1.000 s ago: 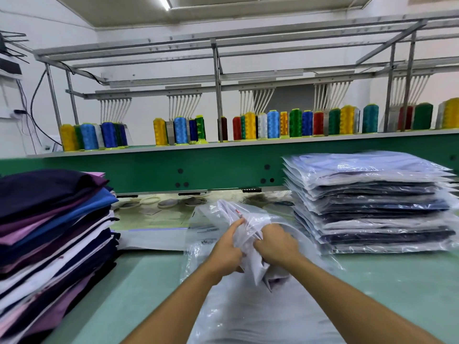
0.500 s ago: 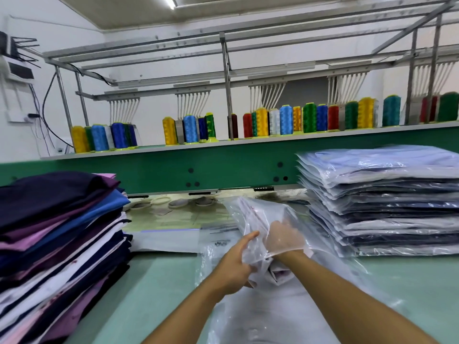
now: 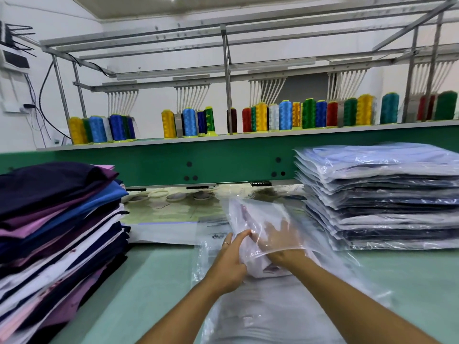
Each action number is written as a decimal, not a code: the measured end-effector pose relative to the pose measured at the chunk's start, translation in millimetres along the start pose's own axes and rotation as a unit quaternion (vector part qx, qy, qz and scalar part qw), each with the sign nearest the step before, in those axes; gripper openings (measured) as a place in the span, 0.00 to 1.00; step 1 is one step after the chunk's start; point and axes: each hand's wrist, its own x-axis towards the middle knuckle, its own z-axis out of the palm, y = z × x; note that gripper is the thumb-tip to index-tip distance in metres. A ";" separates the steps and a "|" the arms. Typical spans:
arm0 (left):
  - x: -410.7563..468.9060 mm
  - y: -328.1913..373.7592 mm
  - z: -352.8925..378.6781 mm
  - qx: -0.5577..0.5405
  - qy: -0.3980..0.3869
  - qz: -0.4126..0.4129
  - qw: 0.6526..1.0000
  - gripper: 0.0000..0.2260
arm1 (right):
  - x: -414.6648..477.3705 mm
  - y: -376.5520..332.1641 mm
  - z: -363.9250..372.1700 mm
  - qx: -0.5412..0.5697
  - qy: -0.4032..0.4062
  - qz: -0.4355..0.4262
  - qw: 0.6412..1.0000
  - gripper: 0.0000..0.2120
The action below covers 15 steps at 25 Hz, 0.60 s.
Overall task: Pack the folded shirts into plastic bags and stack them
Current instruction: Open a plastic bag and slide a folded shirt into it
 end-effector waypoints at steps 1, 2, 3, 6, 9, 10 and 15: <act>-2.8 -0.4 0.3 0.019 -0.002 -0.004 1.000 0.41 | -4.5 1.8 1.7 -0.003 -0.010 -0.049 0.999 0.37; -5.3 -0.9 0.6 0.032 -0.005 -0.009 0.999 0.40 | -13.0 5.5 0.0 0.019 -0.023 -0.082 0.996 0.38; -7.6 -1.9 0.9 0.041 -0.005 -0.013 0.999 0.40 | -19.7 9.4 1.5 0.047 -0.020 -0.141 0.989 0.38; -12.5 -4.1 2.8 0.051 0.003 -0.020 0.998 0.38 | -43.3 4.2 1.5 0.011 -0.026 -0.263 0.964 0.34; -14.3 -6.1 2.3 0.072 -0.007 -0.017 0.997 0.35 | -52.9 -7.4 12.6 -0.027 -0.094 -0.267 0.959 0.27; -15.0 -7.2 2.3 0.095 -0.018 -0.023 0.995 0.33 | -54.0 -11.1 14.3 -0.054 -0.107 -0.253 0.960 0.27; -17.6 -9.7 -1.1 0.340 -0.038 -0.006 0.940 0.22 | -60.3 2.2 -12.8 -0.020 -0.143 -0.231 0.962 0.13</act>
